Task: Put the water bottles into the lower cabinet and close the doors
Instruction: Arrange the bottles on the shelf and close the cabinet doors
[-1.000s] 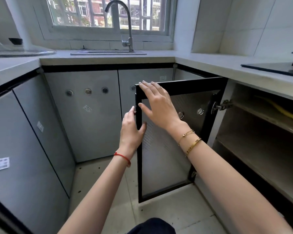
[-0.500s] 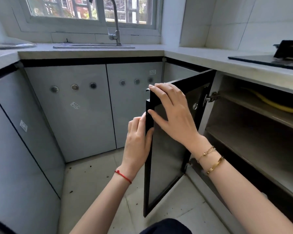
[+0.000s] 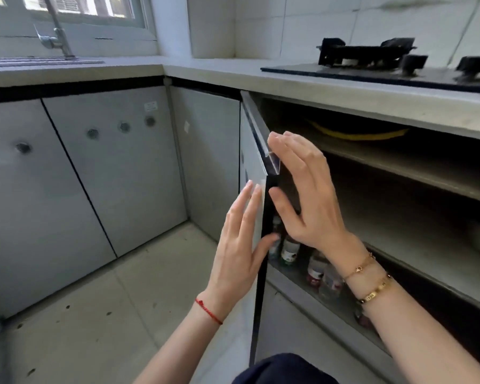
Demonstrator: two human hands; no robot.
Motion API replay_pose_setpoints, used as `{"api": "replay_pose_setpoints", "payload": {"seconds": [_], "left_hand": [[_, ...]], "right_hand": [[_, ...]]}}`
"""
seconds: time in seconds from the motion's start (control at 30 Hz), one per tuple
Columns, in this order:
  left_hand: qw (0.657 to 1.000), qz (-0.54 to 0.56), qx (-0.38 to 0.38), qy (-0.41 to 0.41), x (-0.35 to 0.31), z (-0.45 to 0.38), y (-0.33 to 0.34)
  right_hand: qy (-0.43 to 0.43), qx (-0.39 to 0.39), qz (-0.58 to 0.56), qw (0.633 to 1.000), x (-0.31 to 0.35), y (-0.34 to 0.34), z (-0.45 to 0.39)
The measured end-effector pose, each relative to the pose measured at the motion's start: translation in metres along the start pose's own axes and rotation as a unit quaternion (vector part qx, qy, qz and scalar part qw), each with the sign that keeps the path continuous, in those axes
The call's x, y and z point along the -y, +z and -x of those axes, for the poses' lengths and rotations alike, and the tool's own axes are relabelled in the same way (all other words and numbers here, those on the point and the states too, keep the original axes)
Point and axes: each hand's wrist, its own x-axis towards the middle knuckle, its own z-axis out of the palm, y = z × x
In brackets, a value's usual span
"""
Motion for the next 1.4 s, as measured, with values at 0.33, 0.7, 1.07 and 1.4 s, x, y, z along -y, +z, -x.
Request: {"api": "replay_pose_setpoints", "payload": {"seconds": [0.33, 0.7, 1.07, 1.4], "left_hand": [[1.0, -0.009, 0.021, 0.021, -0.042, -0.038, 0.117], [0.994, -0.06, 0.095, 0.019, -0.048, -0.077, 0.169], [0.988, -0.06, 0.138, 0.023, -0.045, -0.092, 0.174], [0.986, -0.058, 0.156, 0.025, -0.047, -0.094, 0.164]], "right_hand": [[0.134, 0.032, 0.213, 0.967, -0.056, -0.09, 0.043], [0.188, 0.019, 0.45, 0.873, -0.104, -0.107, 0.055], [0.157, 0.023, 0.55, 0.82, -0.126, -0.105, 0.057], [0.148, 0.009, 0.536, 0.831, -0.127, -0.106, 0.058]]}}
